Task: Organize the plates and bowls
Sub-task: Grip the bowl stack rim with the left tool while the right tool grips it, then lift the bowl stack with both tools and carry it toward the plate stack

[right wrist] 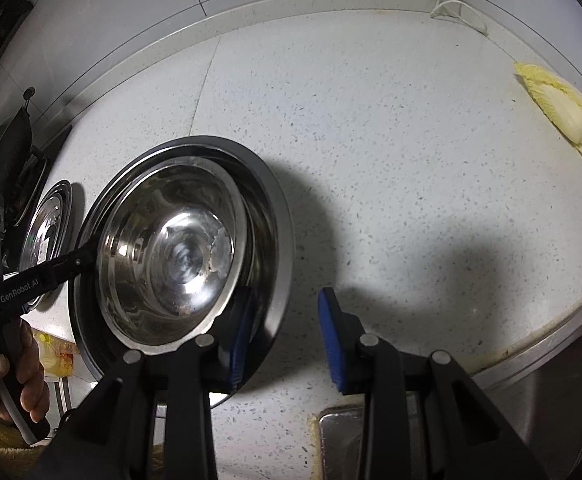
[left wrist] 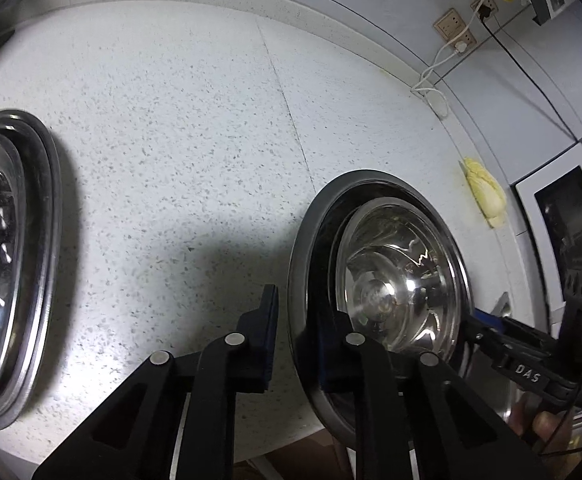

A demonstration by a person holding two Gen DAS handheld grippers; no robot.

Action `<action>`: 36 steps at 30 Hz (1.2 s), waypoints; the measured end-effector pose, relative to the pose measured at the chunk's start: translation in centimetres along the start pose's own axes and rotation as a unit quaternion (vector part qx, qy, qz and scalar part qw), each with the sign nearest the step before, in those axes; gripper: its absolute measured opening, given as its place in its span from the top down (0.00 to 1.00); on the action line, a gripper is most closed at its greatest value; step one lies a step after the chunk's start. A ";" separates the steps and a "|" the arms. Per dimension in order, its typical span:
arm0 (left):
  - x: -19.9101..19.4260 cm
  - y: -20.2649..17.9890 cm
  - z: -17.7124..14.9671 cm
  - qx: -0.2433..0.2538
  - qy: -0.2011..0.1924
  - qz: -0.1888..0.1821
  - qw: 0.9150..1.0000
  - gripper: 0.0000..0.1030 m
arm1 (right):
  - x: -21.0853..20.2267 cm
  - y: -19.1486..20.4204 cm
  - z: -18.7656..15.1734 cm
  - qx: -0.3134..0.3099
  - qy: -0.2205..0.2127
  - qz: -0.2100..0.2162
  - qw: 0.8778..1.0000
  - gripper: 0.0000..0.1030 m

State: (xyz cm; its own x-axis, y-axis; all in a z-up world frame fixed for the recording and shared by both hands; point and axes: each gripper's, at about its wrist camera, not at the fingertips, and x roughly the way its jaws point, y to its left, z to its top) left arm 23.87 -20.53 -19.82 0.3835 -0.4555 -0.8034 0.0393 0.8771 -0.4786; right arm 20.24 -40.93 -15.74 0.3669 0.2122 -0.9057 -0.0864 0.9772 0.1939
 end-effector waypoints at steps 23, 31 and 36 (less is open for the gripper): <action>-0.2 1.0 0.2 -0.020 0.007 -0.025 0.999 0.92 | 0.6 -0.1 0.0 0.029 0.014 0.032 0.999 0.87; -1.5 0.4 1.2 -0.018 -0.007 -0.036 0.999 0.93 | -1.5 0.5 0.6 0.027 -0.004 0.021 0.999 0.87; -3.6 1.1 1.8 -0.023 -0.027 -0.041 0.999 0.93 | -3.1 1.9 1.5 0.017 -0.016 0.021 1.000 0.87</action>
State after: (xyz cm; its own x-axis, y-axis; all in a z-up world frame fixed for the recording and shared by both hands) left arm 24.17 -17.70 -16.85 0.4294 -0.5152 -0.7417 0.0295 0.8289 -0.5587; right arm 20.34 -39.74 -12.02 0.3937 0.2518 -0.8841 -0.0699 0.9672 0.2443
